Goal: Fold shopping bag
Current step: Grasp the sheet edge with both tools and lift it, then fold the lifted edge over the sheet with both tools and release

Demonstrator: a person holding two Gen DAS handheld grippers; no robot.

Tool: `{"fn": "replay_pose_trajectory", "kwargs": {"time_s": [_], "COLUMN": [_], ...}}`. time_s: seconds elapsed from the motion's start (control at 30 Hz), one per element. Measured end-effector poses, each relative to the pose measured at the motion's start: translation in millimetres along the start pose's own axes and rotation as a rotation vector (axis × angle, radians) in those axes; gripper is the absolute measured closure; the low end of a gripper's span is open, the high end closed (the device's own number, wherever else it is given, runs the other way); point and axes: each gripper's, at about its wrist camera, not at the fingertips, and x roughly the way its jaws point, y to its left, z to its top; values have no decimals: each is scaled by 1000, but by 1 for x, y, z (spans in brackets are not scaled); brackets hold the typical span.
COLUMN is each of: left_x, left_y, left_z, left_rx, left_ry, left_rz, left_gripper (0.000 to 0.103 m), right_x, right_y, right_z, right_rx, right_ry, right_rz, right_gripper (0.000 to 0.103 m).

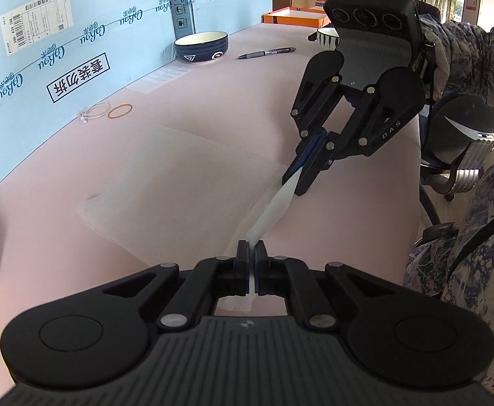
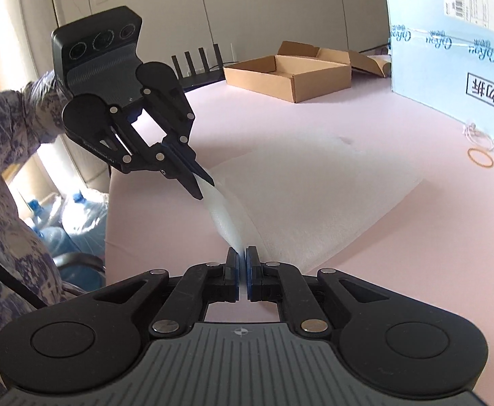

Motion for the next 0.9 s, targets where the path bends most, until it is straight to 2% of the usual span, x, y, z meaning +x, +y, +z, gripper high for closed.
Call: {"fn": "replay_pose_trajectory", "kwargs": {"time_s": [0.1,0.27,0.47,0.53,0.6,0.77,0.9], "left_x": [2,6,11,16,15,15,19], "left_y": [16,38,63,76,86,100,104], "left_z": [-5,-11,-19,-24,-27,-29,-31], "left_rx": [-119,-294,-478,-567,-618,-670,-701], "left_ry": [12,20,50,71,64,74,84], "left_rz": [-86,-168,-233,-275,-285,-290,-302], "left_gripper": [100,100,100,96,95,95,97], "right_x": [0,0,-6,-8,-10,-21,-27], "right_y": [-11,-31,-38,-40,-43,-53,-52], "right_z": [1,-5,-15,-18,-21,-27,-28], "right_rx": [136,359,453,490,527,585,563], "right_ry": [-20,-44,-87,-92,-99,-117,-114], "right_rz": [50,113,124,123,122,91,69], "right_gripper": [99,99,99,99,99,99,100]}}
